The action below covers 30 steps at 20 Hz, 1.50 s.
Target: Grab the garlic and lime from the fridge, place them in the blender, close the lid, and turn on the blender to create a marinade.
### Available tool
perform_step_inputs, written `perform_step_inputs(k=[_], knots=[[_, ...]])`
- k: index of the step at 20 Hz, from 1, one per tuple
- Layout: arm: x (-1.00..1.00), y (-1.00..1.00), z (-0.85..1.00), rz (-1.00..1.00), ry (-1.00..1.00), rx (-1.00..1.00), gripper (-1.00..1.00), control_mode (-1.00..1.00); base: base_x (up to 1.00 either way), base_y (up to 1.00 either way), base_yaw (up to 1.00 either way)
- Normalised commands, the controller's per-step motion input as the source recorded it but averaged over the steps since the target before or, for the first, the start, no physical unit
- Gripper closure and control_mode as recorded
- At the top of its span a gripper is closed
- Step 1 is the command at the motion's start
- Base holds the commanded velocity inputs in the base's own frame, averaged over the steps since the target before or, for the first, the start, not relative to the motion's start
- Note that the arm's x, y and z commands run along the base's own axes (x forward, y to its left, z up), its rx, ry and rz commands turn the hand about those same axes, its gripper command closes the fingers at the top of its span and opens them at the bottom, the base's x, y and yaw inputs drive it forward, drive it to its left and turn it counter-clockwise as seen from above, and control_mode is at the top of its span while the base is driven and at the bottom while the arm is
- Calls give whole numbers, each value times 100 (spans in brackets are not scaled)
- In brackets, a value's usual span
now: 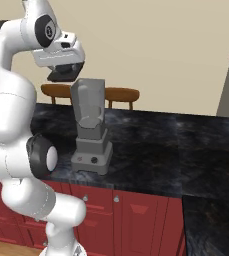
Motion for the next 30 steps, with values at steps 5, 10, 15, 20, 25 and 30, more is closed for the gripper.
perform_step_inputs(k=[5,10,15,20,25,30], knots=[[39,-30,0,0,14,0,100,-100,0,0,0],[2,-42,-35,2,11,0,100,-100,0,0,0],[10,-14,0,0,3,2,100,-100,0,0,0],[0,-11,-31,0,0,1,100,-100,0,0,0],[5,0,-22,0,0,0,100,-100,0,0,0],[6,-10,-19,0,-2,0,100,-100,0,0,0]])
